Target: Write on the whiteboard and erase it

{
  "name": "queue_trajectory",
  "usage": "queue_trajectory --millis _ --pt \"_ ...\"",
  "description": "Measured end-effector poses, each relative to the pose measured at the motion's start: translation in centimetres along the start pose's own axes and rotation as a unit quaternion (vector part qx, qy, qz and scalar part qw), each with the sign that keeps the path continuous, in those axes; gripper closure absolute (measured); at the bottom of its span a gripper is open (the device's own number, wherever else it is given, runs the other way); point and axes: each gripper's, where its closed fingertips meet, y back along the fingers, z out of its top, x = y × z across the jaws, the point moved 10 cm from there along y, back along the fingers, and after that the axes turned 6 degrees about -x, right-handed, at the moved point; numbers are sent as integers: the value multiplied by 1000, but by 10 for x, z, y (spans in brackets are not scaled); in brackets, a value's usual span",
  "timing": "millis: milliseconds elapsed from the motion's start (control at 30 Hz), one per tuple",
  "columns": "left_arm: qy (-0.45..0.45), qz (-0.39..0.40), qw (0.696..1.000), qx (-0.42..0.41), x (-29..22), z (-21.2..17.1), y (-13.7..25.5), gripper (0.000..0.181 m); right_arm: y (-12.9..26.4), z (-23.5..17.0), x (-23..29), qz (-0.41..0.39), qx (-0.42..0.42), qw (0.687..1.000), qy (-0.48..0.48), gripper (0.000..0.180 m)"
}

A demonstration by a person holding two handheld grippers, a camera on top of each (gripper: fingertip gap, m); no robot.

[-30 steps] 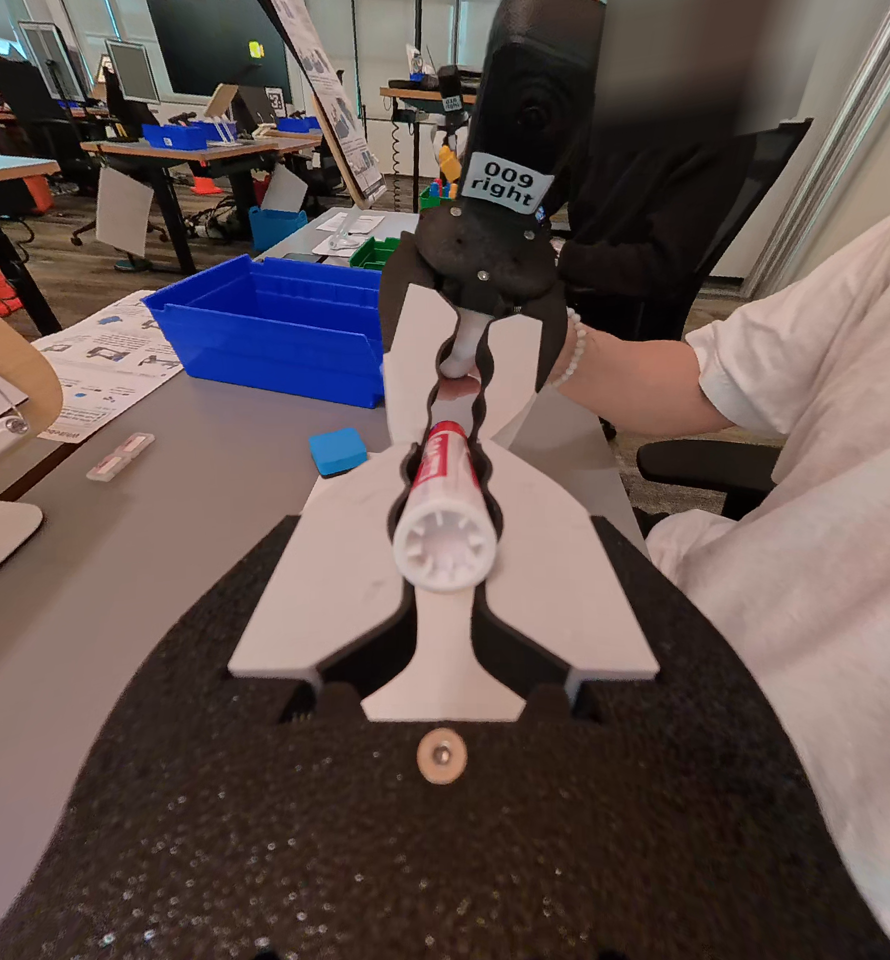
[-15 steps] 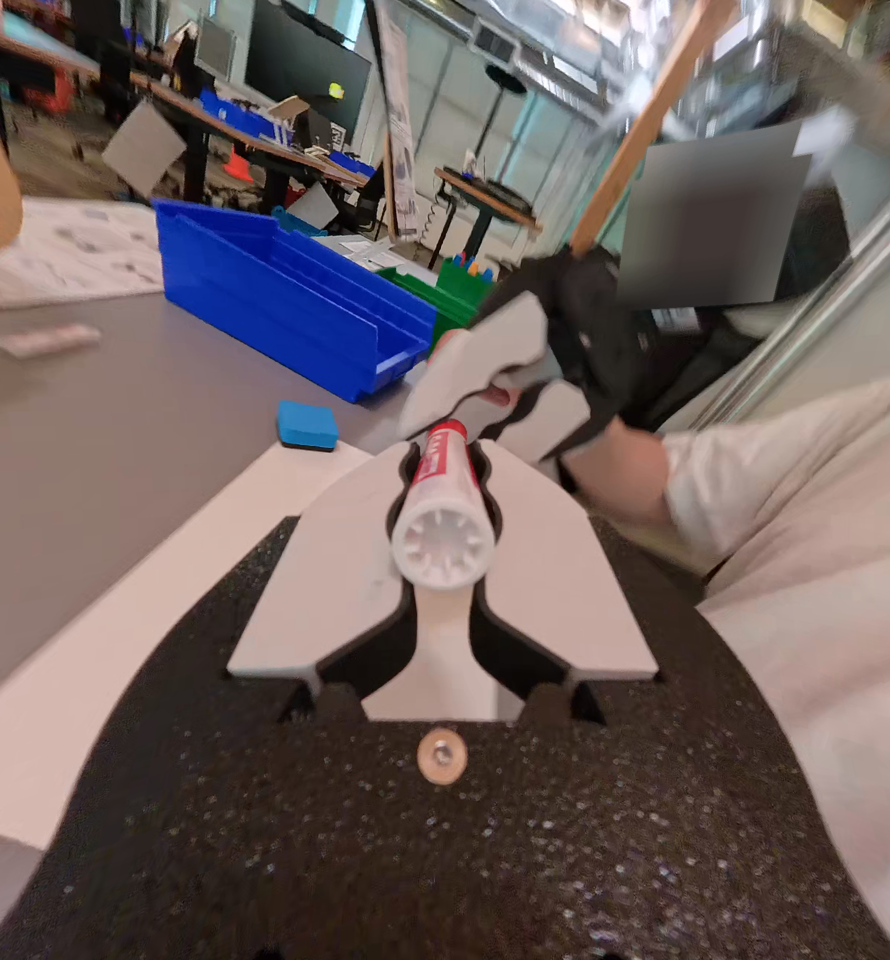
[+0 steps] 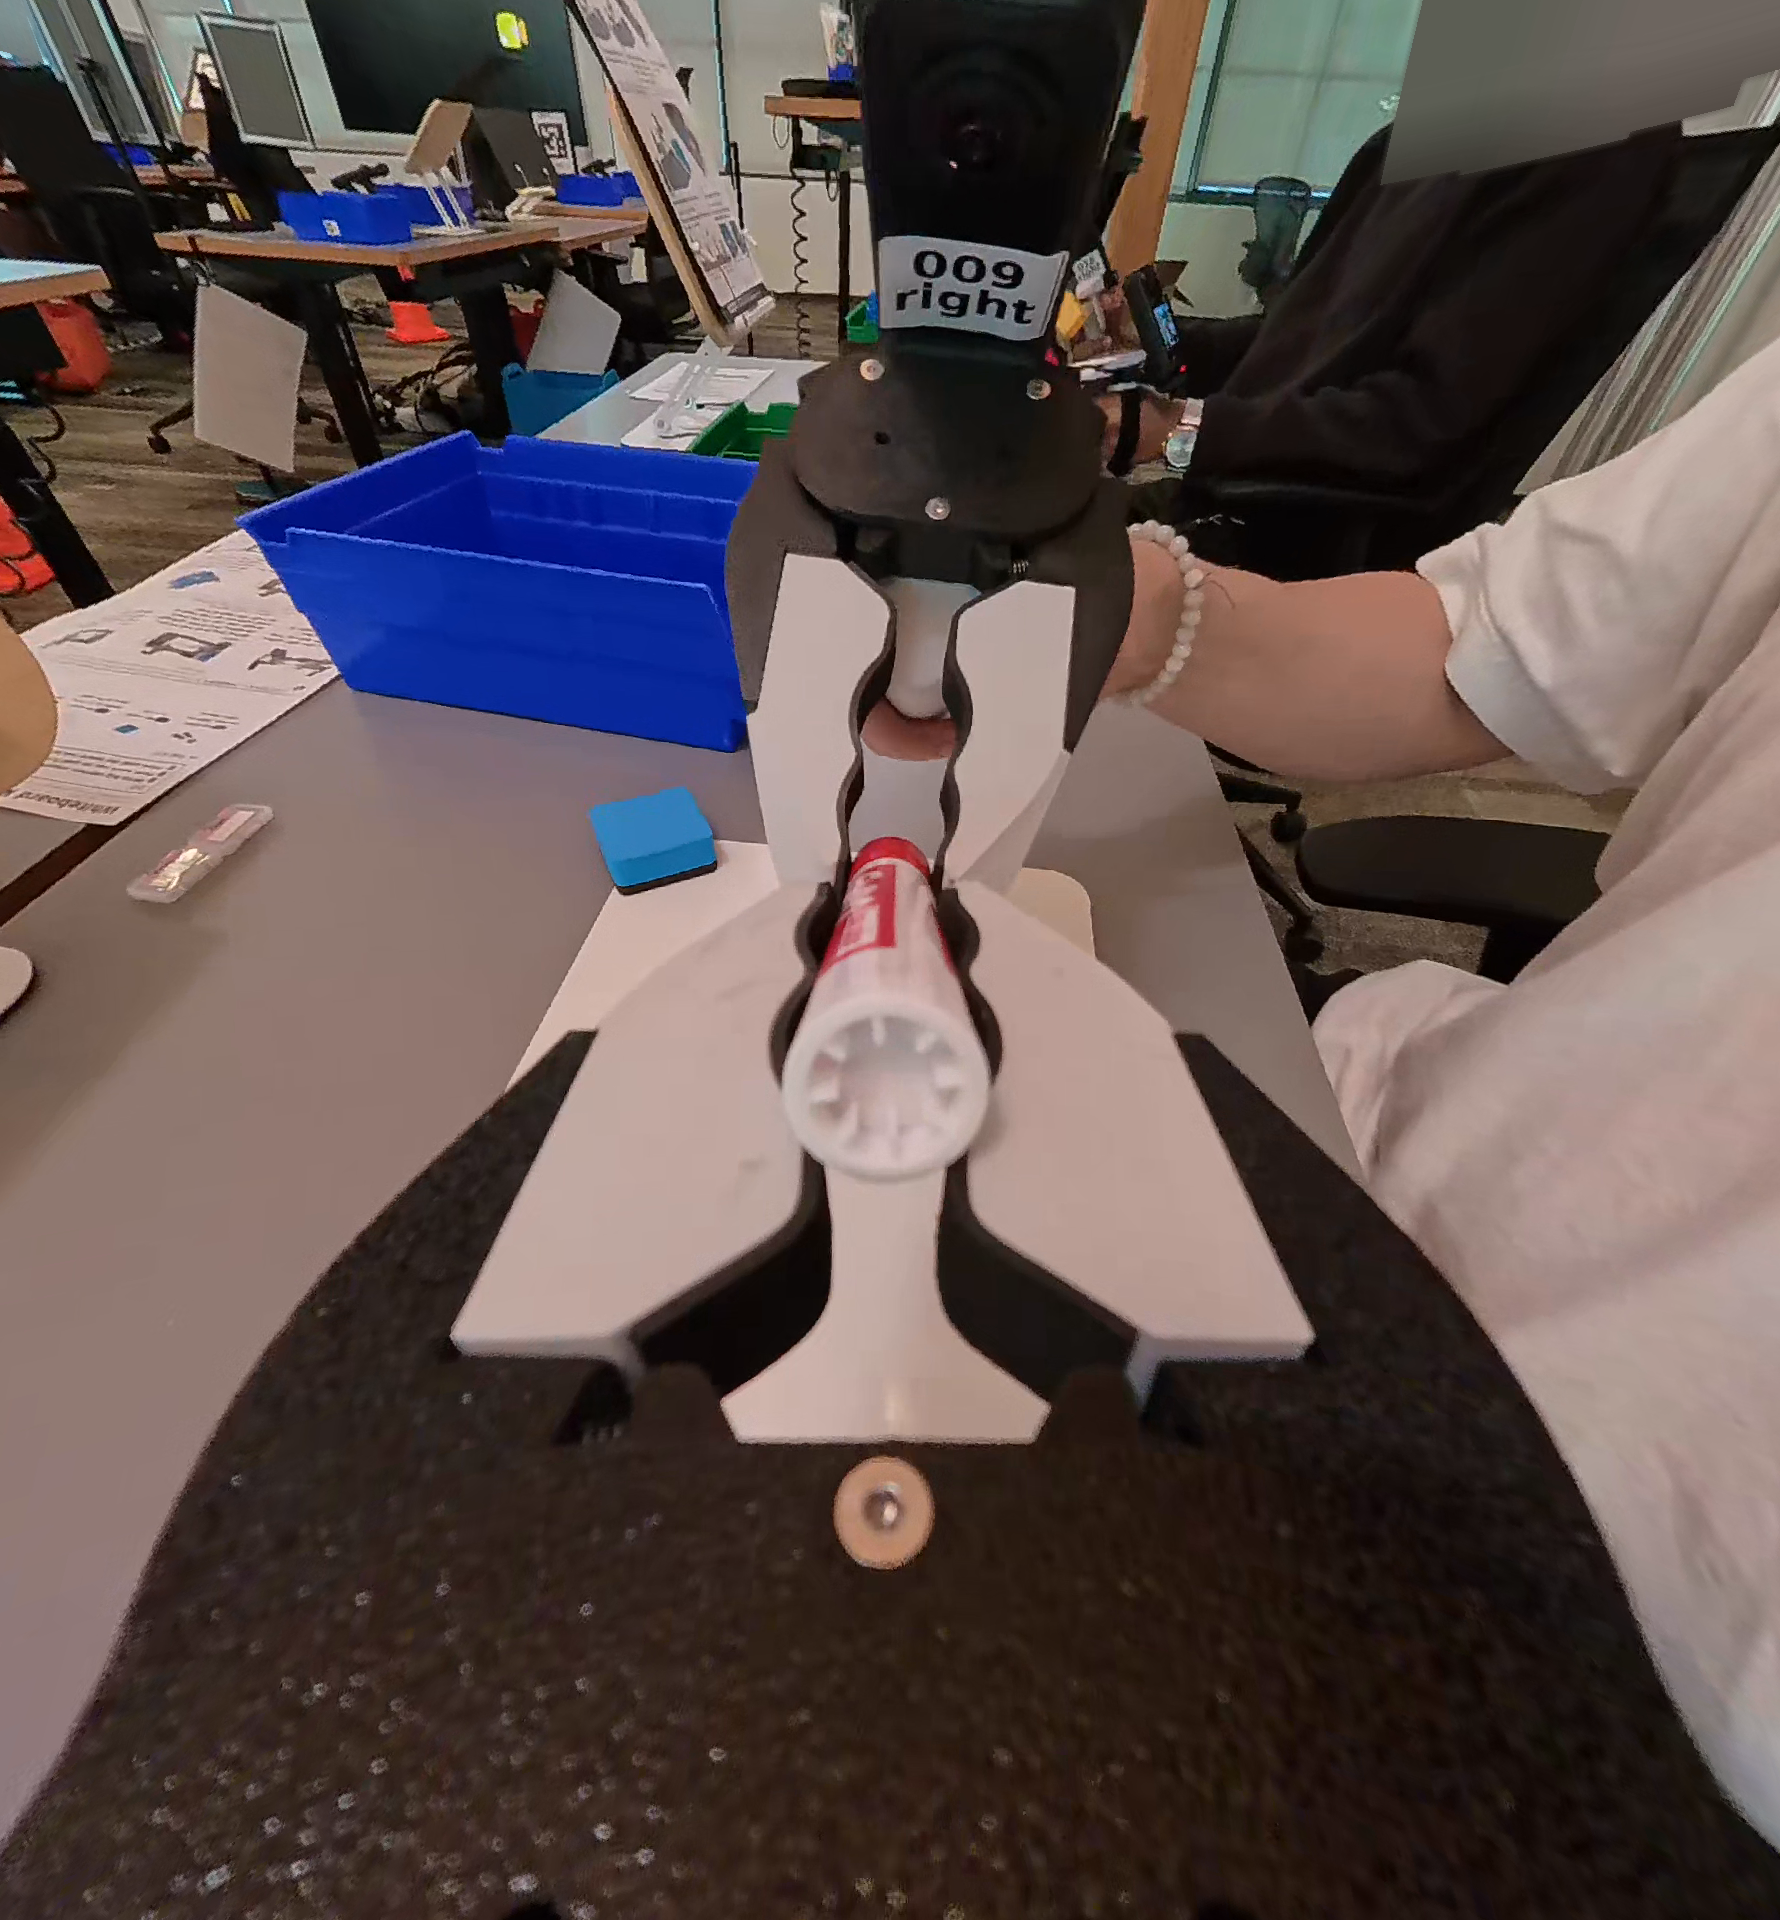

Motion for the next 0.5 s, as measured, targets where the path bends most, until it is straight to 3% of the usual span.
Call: queue_trajectory --millis 200,333,500 --pt "-1 -3 1000 5 1 1 -1 162 2 0 -3 -14 -40 999 -9 150" --pt "6 -4 1000 9 1 0 -3 162 3 1 1 -5 -41 999 -4 162" --pt "42 22 999 -4 4 -3 -7 162 3 6 12 -110 15 988 105 162"
